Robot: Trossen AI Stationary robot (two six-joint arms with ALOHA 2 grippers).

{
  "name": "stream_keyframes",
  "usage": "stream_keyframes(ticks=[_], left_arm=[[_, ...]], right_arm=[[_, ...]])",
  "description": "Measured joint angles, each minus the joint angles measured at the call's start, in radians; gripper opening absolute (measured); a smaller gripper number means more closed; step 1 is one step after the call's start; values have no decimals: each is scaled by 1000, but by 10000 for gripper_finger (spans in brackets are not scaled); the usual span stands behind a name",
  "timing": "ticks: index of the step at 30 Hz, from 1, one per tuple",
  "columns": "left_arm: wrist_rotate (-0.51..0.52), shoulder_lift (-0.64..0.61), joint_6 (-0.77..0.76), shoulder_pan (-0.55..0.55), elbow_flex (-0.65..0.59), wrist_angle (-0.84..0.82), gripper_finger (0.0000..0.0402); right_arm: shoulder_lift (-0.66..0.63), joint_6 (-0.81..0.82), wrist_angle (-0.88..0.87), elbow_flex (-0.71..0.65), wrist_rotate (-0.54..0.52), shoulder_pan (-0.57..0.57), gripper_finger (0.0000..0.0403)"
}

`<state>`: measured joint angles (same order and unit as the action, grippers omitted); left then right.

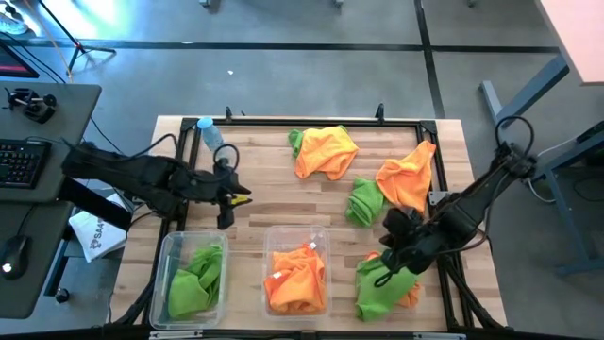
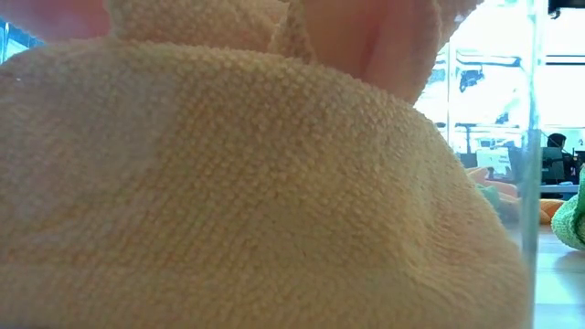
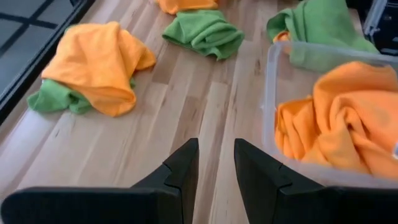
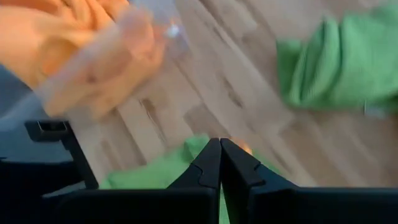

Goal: Sort microfiber towel by color & place in baskets
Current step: Put the orange towel into the right transparent bin

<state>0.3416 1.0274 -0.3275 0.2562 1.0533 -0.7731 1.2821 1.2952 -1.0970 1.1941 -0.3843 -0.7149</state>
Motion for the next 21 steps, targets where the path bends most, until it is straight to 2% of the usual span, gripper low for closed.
stream_keyframes(ticks=[4,12,15,21], left_arm=[[24,47,0,0,0,71,90],[37,149,-11,-49,0,232,90],[25,203,-36,-106,3,286,89],[-78,359,-163,-284,92,285,66]], right_arm=[[-46,66,2,-74,66,-15,0],[-54,59,5,-138,71,-22,0],[-54,58,-5,-147,78,-22,0],[-54,6,-5,-147,79,-22,0]])
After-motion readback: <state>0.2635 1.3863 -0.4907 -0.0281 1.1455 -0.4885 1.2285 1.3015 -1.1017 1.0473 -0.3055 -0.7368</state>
